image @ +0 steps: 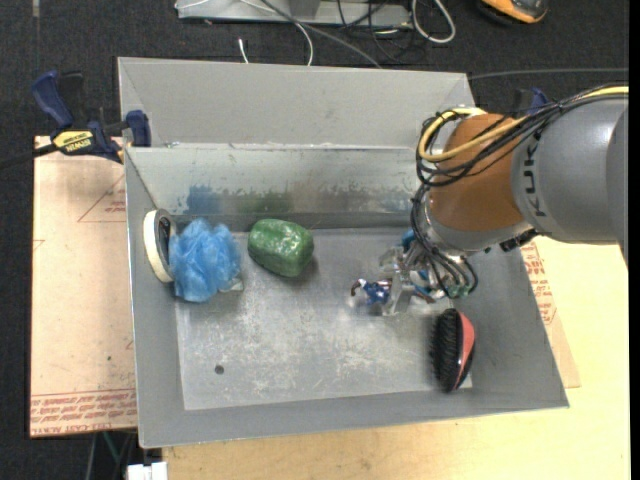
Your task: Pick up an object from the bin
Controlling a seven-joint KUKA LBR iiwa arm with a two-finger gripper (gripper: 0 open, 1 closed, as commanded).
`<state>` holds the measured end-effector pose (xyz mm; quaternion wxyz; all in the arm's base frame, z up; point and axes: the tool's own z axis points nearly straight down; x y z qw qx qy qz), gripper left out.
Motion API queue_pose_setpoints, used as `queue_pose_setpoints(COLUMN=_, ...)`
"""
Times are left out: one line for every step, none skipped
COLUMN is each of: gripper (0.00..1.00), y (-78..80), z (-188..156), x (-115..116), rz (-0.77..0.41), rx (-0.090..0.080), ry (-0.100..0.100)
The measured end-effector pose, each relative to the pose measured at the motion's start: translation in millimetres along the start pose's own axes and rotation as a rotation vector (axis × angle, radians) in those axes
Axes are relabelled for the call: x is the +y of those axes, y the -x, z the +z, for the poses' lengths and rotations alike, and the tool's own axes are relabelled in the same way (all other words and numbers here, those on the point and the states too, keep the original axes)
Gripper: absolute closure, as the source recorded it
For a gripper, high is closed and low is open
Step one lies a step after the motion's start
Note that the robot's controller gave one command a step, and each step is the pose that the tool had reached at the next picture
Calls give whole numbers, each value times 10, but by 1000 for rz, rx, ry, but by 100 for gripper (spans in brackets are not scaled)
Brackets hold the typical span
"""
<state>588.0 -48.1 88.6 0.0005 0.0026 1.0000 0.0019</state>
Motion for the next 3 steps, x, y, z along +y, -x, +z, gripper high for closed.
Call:
queue_pose_setpoints(gripper=100, y=-11, z=-202, x=4, rz=0, rx=4, ry=1)
queue_pose_setpoints(gripper=100, y=5, z=-436, x=4, rz=0, rx=-2, ry=0)
queue_pose_setpoints(gripper=100, y=6, z=-595, x=6, rz=-1, rx=-2, ry=0)
